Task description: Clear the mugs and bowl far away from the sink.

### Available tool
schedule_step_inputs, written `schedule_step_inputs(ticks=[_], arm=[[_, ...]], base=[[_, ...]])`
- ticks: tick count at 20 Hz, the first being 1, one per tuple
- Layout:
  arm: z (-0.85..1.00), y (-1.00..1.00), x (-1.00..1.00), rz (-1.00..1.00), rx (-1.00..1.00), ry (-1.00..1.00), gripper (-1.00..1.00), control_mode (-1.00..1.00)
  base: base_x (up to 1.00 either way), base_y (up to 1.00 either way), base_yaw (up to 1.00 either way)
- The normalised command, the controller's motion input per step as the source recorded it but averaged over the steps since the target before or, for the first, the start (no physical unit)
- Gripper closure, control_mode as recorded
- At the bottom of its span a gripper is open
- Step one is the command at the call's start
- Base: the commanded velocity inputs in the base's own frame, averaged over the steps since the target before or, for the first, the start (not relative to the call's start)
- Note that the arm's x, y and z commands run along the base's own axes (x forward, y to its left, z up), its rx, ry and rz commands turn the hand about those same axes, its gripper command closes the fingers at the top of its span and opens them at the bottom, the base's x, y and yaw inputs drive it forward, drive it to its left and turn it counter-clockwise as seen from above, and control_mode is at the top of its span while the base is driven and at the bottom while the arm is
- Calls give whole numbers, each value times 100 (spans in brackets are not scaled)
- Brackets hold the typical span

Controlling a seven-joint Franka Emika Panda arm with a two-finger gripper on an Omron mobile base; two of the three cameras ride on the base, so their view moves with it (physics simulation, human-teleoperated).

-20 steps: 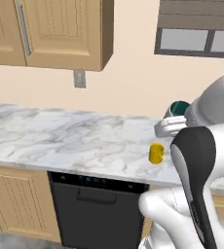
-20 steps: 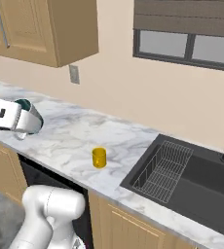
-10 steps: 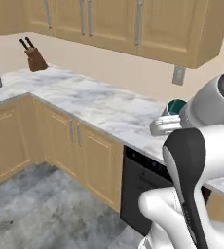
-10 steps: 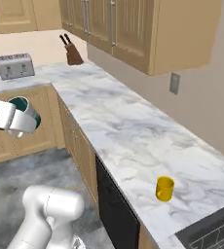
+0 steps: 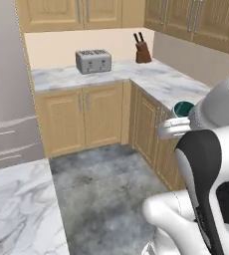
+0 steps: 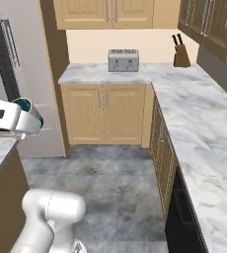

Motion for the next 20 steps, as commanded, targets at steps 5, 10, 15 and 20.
schedule_step_inputs(ticks=[5,10,15,20], arm=[[0,0,0,0,0,0,100,100],[0,0,0,0,0,0,100,100],[0,0,0,0,0,0,100,100],[0,0,0,0,0,0,100,100]], base=[[-83,100,56],[-5,30,98],[0,1,100],[0,1,100]])
